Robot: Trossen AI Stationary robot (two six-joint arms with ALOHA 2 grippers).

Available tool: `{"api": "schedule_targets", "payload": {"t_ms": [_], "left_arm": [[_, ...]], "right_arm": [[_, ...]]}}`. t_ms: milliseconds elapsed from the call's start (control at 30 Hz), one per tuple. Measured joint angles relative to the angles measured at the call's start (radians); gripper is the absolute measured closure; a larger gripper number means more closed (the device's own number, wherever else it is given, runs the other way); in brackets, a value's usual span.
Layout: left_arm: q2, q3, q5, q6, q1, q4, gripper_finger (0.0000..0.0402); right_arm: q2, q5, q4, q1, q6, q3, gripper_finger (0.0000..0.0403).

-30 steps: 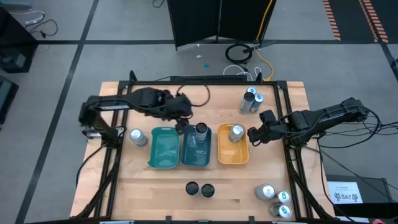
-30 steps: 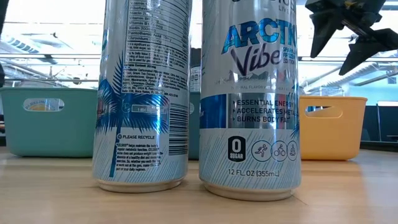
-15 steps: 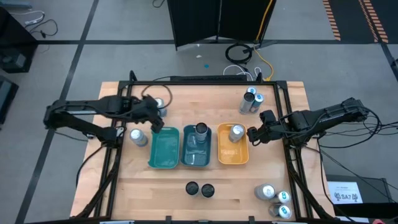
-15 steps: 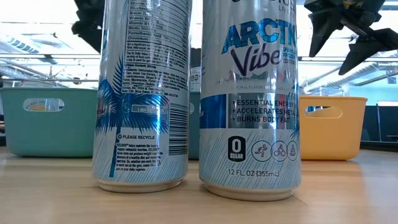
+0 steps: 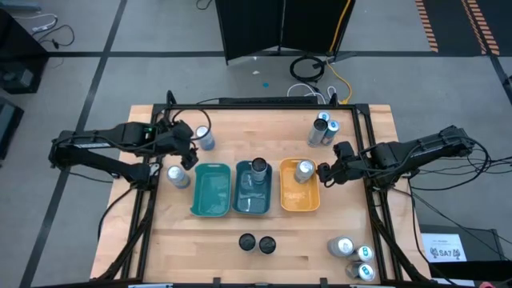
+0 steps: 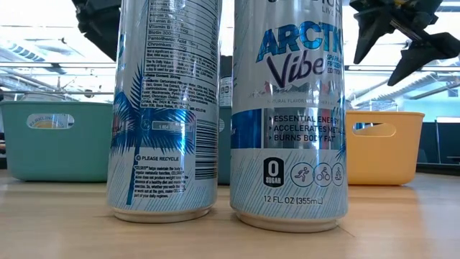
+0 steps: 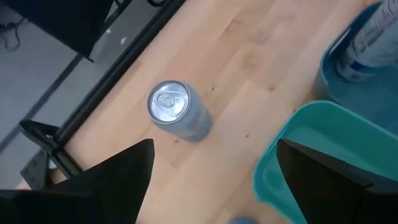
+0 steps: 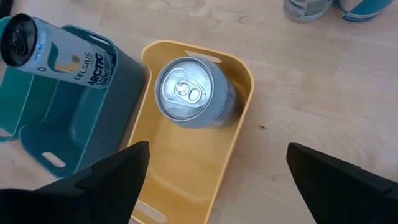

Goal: Sort soda cans
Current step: Move the top silver soda can to the bottom center of the table

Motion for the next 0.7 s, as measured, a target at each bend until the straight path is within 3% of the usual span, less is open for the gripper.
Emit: {"api": "schedule_targets", "payload": {"t_ms": [267, 700], "left_arm": [[0.001, 0.0, 0.002, -0.033, 0.0, 0.059, 0.0053], [0.001, 0.0, 0.03, -0.145, 0.0, 0.306, 0.0053]], "right_arm": [[0.0, 0.0, -0.004, 0.0, -0.021, 0.0, 0.003], [0.0, 0.0, -0.004, 0.0, -0.021, 0.0, 0.003]]}}
